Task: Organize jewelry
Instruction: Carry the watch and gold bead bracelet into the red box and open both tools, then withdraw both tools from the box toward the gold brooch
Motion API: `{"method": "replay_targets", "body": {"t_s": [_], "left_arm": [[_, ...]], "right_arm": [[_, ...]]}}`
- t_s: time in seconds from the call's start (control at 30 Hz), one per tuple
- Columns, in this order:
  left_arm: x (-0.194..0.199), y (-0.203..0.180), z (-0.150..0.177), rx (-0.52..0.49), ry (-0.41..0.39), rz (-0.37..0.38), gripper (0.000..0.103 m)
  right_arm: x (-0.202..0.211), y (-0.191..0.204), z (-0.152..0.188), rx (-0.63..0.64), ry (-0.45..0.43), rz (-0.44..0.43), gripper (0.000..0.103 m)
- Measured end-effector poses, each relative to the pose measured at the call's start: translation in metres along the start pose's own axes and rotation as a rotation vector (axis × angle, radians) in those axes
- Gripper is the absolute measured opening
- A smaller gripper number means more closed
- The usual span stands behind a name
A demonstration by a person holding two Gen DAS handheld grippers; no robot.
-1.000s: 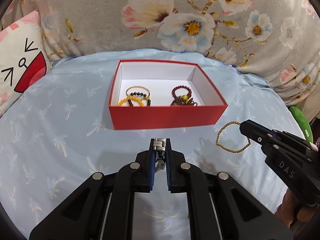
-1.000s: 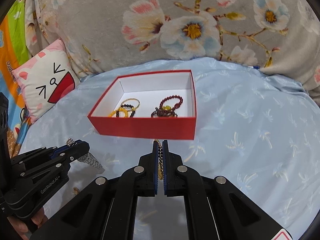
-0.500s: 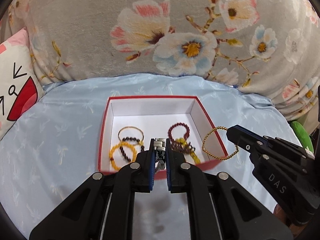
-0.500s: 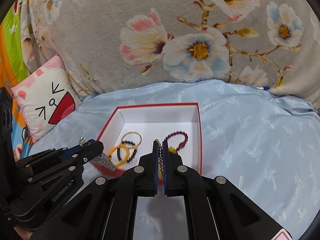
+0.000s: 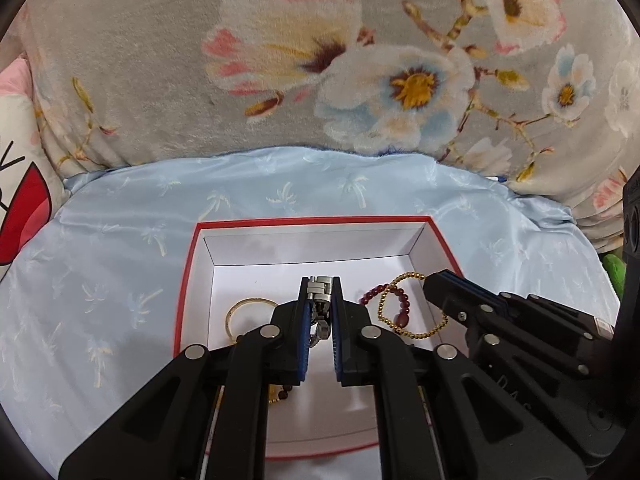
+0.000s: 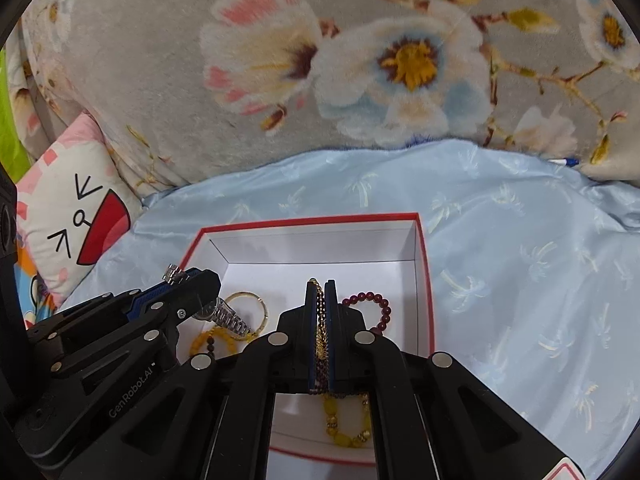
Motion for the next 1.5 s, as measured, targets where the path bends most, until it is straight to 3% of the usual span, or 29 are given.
{"method": "replay_targets", "body": {"t_s": [0.27,0.7,0.8,0.87,0.93,1.3,1.5], "left_arm": [[-0.036,0.008,0.008,0.007,0.044,-0.03,0.009],[-0.055,0.013,0.009,0.011,0.059,-0.06,0.009],[-0.054,0.013,0.008,0.012,0.055,-0.072,0.013],[-0.049,0.013,0.007,0.006,0.038,-0.091,0.023],[-0.042,0.013,0.005,0.009,0.021,-0.102,0.033],[0.012,-0.001,0.009,-0.015,-0.018,-0.093,0.033],[0.053,0.007,0.036,-0.022,-0.032,-0.101,0.034]], "right_arm": [[-0.035,-0.014,0.011,-0.016,0.053,0.021,0.004],[-0.048,-0.016,0.012,-0.001,0.061,0.029,0.004],[-0.044,-0.016,0.01,0.011,0.046,0.062,0.015],[-0.036,-0.016,0.009,0.017,0.035,0.077,0.025],[-0.028,-0.016,0.009,0.019,0.028,0.079,0.026],[0.026,-0.003,0.015,0.032,-0.005,0.076,0.026],[0.066,0.012,0.039,0.057,-0.027,0.068,0.03]]}}
Point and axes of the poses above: each gripper's, at about its wrist camera, not at the fingertips, and x roughly against the way its jaws point, y to its left, z to its underside, the point moved 9 cm from there along -x, roughly the way its jaws point, and after that the axes turned 8 degrees about x, right-handed, at the moved point
